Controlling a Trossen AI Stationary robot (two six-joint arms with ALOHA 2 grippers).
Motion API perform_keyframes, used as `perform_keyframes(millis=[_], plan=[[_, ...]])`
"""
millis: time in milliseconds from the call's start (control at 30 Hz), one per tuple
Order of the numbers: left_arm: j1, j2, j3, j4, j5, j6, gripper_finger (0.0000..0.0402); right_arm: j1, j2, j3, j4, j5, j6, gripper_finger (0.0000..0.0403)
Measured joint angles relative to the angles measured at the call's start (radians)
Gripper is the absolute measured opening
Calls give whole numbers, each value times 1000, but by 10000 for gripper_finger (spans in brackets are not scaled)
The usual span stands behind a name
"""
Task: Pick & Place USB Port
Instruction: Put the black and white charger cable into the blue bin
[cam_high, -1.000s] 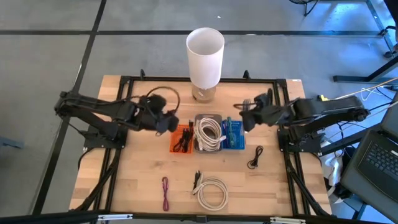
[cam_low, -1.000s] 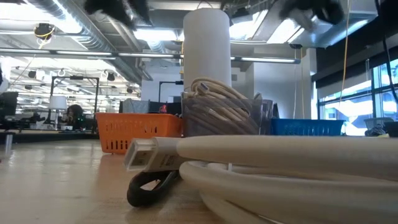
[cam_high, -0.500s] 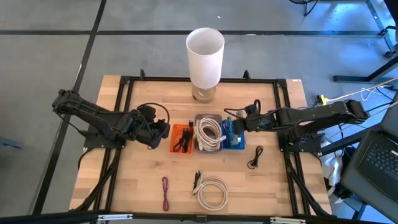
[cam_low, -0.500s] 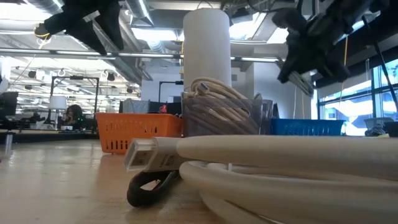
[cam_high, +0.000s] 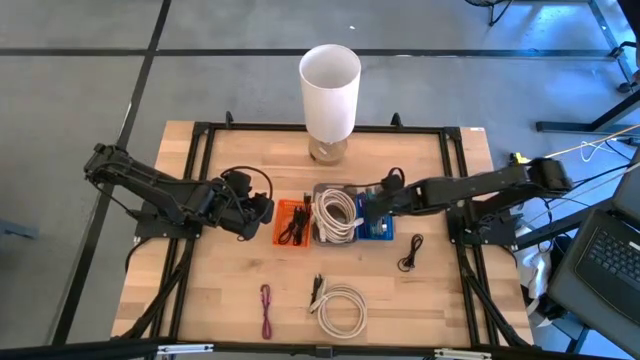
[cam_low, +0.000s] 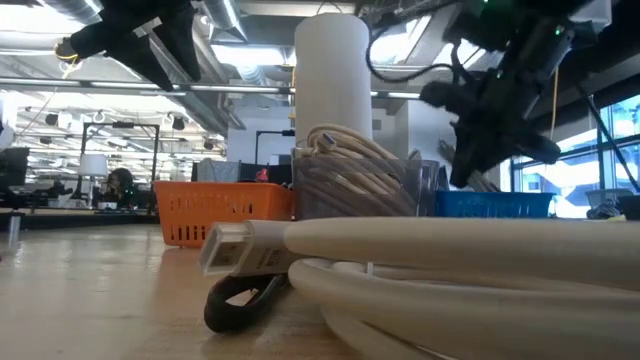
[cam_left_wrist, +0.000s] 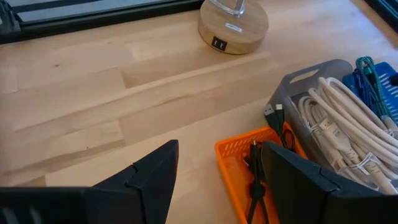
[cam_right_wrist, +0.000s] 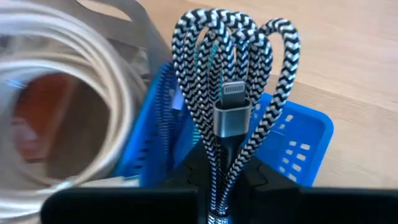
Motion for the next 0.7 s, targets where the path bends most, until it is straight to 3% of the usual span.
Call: perform_keyframes(millis=[500,700], plan=[[0,0,0,0,21,1,222,-6,132,1,2,26,-2,26],[0,0,0,0,26,1,221,-4,112,1,14,70,0,109]])
